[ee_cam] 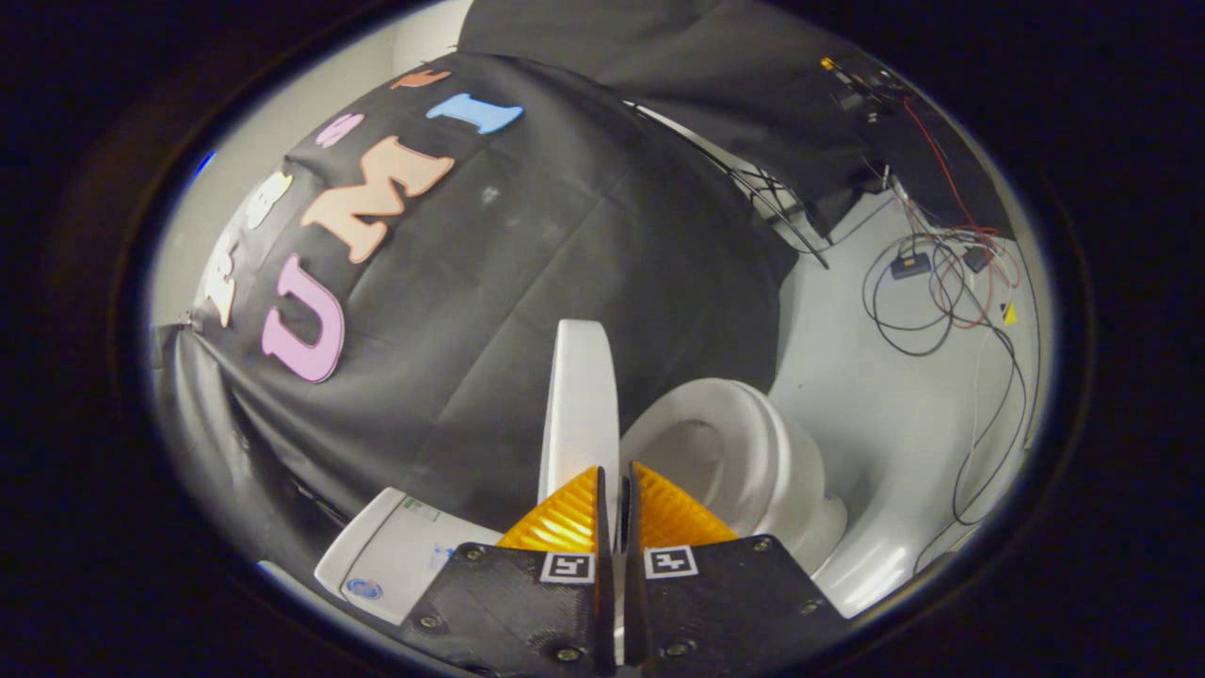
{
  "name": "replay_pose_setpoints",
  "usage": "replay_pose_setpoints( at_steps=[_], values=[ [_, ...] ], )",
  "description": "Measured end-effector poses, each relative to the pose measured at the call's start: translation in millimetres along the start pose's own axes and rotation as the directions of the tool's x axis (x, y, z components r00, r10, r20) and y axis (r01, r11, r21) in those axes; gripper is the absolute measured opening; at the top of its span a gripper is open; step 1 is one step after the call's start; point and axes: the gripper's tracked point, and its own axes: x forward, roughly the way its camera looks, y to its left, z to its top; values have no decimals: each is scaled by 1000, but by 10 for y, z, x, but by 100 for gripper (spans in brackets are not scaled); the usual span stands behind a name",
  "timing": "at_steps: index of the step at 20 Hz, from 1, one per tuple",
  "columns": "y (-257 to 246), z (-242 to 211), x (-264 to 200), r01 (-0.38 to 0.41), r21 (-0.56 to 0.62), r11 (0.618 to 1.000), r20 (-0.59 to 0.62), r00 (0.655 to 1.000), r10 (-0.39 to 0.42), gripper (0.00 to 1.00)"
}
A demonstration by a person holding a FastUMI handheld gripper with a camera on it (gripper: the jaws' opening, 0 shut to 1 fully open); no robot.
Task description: Open the toilet lid.
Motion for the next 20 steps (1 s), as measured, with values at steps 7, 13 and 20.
replay_pose_setpoints(
  at_steps=[7,13,20],
  values=[
    [672,23,-166,7,-171,985,21,1000,-4,5],
    [1153,-62,-302,-16,-258,966,68,997,35,5],
    [1698,-269,-450,-47,-352,935,119,988,94,5]
  ],
)
